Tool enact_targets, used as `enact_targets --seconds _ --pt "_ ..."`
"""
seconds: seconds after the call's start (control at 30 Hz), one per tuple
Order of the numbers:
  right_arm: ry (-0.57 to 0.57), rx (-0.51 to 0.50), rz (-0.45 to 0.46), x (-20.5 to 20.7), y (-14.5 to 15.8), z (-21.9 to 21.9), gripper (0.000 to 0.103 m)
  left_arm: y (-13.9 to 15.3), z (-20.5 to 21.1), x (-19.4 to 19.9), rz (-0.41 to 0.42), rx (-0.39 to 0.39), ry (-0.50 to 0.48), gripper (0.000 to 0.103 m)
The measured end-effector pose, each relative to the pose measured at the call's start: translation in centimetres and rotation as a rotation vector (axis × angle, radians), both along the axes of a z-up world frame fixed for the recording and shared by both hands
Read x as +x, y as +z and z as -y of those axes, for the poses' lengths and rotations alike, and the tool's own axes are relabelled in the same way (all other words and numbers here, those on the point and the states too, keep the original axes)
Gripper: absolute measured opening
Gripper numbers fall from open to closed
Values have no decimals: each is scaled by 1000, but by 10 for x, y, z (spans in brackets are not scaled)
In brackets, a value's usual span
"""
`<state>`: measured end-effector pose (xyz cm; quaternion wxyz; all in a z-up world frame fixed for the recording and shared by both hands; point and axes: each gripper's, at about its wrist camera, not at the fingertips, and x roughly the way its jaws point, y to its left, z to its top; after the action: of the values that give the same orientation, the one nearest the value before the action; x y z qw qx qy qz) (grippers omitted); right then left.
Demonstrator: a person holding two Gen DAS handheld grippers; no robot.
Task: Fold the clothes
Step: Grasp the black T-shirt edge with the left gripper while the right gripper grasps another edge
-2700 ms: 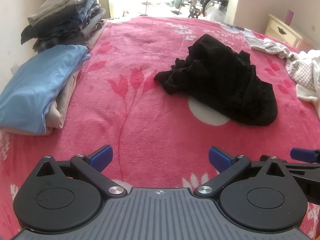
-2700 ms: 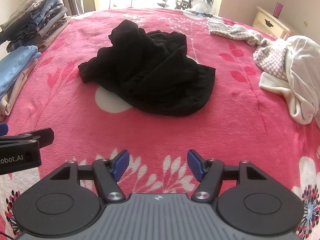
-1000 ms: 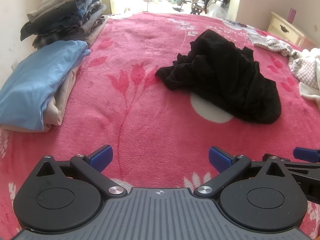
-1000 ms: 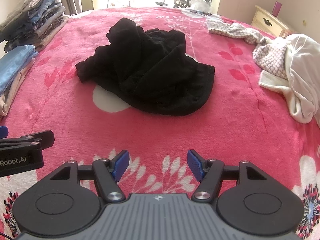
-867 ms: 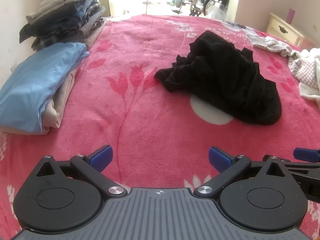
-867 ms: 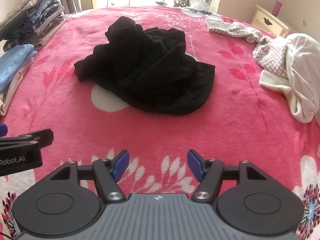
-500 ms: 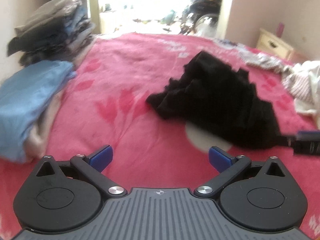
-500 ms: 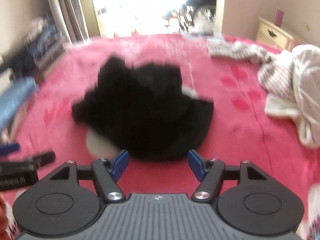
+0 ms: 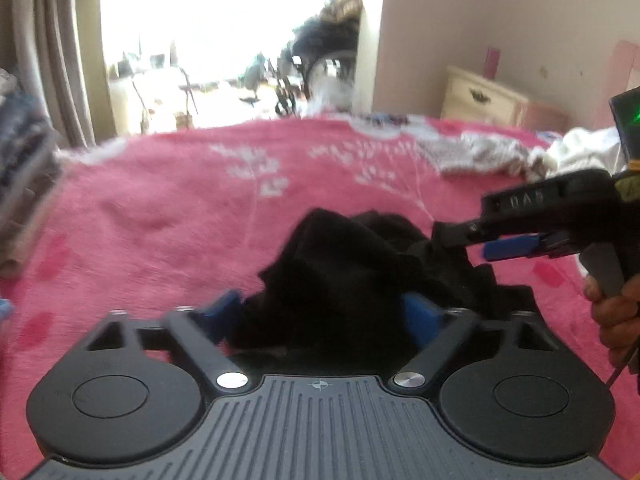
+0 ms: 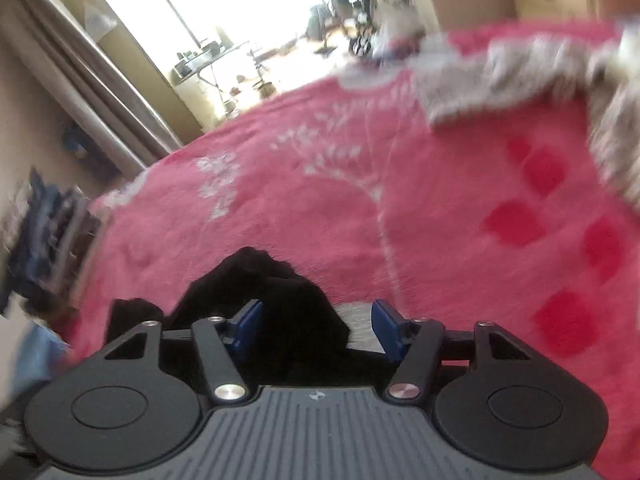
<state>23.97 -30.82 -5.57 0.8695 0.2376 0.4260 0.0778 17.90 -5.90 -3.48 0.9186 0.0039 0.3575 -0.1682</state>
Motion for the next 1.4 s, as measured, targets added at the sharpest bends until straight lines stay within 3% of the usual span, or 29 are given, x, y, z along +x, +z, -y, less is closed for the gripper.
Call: enact_targets --seconds 0.07,0.1,0.13,0.17,0.27,0.5,0.7,0.83,0.87,0.97,1.0,1.1,1.23,1.27,1.3,1.37,1.4 --pt "31 81 -5 2 -9 6 15 -1 -2 0 -25 -27 -19 41" --pt "49 106 21 -4 -7 9 10 1 -5 -3 -25 -36 -24 28" --pt "73 125 56 -13 -1 12 7 3 -8 -7 -24 -45 -29 22" --pt "103 149 90 -23 5 14 7 7 -11 -13 -20 -38 -35 13" --pt "190 224 171 -59 24 24 6 20 -16 -32 -6 6 -59 4" --pt "410 382 205 -142 42 41 6 42 -38 -89 -95 89 -79 0" --pt "533 510 168 -205 45 57 6 45 -59 -129 -193 174 10 0" --pt "588 392 68 -227 31 56 6 54 -61 -141 -233 148 -21 0" --pt "606 349 49 -232 28 54 6 56 -58 -142 -228 139 -36 5" --pt "677 181 27 -248 28 43 6 60 -40 -138 -171 142 -117 41" --pt "694 129 21 -253 29 39 6 60 -32 -136 -149 151 -142 48" --pt "711 33 0 -272 30 32 6 59 4 -130 -81 193 -284 64" --pt "653 -24 -4 -290 38 27 6 43 63 -125 82 335 -473 68" --pt "629 -30 1 -291 41 26 6 35 75 -121 101 381 -488 66" --pt "604 -34 7 -291 44 26 6 26 86 -116 116 427 -496 49" --pt "555 -39 25 -289 50 31 6 16 88 -103 88 431 -434 18" --pt "530 -37 35 -288 54 34 6 12 87 -96 70 426 -398 8"
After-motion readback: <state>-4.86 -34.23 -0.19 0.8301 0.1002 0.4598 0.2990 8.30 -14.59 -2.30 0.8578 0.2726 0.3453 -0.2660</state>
